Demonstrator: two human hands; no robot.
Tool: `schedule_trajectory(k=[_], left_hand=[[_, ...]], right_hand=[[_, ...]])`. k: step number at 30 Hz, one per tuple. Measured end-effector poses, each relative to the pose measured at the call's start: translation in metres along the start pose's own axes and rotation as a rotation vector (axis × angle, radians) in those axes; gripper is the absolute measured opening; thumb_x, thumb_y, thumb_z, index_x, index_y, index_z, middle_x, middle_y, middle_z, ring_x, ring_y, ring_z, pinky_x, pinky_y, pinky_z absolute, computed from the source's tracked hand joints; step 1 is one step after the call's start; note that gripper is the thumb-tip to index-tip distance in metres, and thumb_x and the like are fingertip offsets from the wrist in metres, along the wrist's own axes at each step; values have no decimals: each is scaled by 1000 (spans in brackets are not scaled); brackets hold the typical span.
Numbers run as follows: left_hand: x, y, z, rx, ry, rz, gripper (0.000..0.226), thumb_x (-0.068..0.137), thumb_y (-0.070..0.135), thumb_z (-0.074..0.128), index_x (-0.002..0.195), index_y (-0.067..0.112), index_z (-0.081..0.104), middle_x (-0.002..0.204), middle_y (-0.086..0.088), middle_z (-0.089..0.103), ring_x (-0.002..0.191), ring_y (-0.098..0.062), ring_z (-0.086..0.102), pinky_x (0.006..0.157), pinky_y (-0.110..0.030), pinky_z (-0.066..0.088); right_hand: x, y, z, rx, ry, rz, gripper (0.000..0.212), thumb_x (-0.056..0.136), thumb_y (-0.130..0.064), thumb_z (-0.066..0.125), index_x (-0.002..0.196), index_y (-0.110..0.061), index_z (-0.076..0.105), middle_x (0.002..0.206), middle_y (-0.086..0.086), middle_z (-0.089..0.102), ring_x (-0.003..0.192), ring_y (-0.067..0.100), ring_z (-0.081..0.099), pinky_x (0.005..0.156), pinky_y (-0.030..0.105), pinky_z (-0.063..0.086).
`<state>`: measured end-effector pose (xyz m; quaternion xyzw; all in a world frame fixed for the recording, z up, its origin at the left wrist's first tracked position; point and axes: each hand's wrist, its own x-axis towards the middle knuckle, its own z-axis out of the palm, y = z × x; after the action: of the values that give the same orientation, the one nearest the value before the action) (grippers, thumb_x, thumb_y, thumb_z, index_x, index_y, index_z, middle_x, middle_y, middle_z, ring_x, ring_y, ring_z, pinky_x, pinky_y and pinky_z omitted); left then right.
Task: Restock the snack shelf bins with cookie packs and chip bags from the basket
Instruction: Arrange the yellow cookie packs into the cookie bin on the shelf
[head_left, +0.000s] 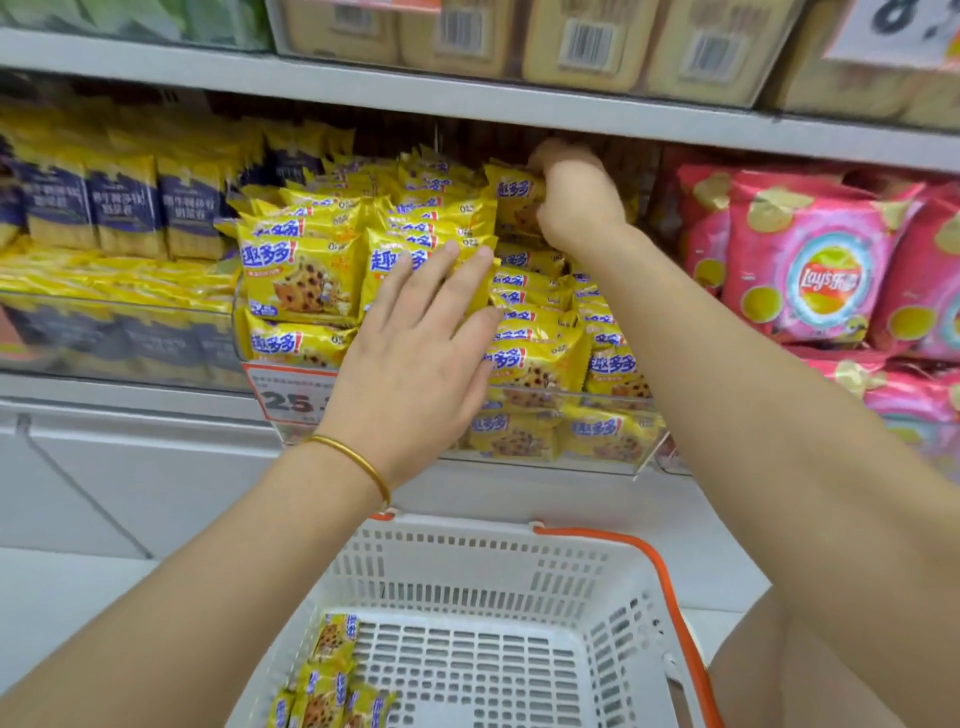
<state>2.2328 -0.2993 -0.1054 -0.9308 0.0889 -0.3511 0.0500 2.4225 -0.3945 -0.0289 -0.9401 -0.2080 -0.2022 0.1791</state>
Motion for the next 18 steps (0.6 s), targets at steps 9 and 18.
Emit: schedule_trajectory(k=[9,18], left_hand=[[2,-1,2,20,-1,-10,35,85,27,46,111,12,63,146,-13,40,136,-34,34,111,-52,25],[-1,-5,-1,-2,-49,26,36,86,28,43,110,10,63,147,-14,39,138,-34,32,112,-50,21]], right_hand=[[21,4,18,-37,21,120,40,92,-2,51,130,-15,49,138,14,41,122,35,46,95,35,43],[13,-5,10,-262,-39,56,39,91,-3,48,128,-12,52,136,12,44,133,34,27,95,40,40]])
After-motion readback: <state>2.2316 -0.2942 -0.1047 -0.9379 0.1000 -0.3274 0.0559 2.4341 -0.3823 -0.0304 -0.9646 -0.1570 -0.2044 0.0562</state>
